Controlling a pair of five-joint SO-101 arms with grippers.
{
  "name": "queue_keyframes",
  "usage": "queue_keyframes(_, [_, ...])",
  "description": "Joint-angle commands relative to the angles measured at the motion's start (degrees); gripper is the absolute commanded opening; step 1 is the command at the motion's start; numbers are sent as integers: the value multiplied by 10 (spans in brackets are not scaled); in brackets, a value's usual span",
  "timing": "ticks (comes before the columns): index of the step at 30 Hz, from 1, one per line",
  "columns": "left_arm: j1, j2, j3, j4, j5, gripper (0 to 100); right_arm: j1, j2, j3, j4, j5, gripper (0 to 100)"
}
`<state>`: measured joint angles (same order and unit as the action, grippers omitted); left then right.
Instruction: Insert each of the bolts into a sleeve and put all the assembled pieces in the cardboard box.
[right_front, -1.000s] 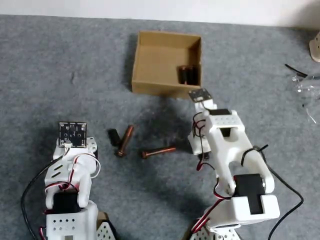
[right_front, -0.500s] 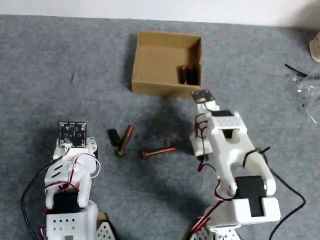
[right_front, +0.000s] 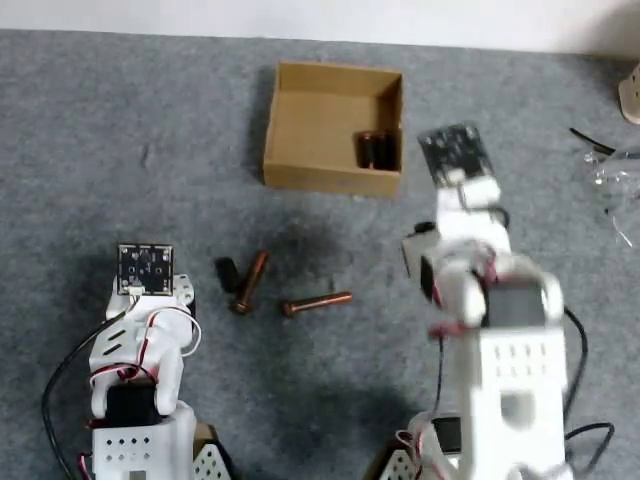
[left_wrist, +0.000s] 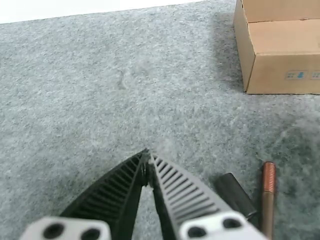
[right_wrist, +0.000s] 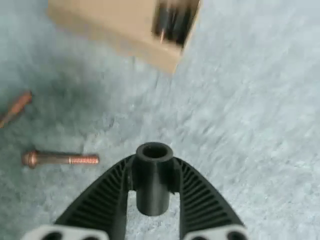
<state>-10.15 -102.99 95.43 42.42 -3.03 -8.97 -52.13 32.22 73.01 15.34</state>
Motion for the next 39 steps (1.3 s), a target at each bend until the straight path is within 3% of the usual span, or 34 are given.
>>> queue_keyframes(1, [2,-4,-9,-16,3,10,7,-133,48,0,8,4])
queue_keyframes(10, [2,-3,-5,-16,2,10,9,-394,286,-99,4,4])
queue_keyframes(16, [2,-3,-1,-20,2,11,9,-532,416,-111,-8,4])
queue_keyframes(29, [-1,-3,2,-57,3,11,10,-532,641,-233,-36,4])
queue_keyframes(35, [2,2,-87,49,-37,11,10,-532,653,-246,-36,4])
queue_keyframes(39, [2,3,-136,60,-44,11,10,-532,653,-246,-36,4])
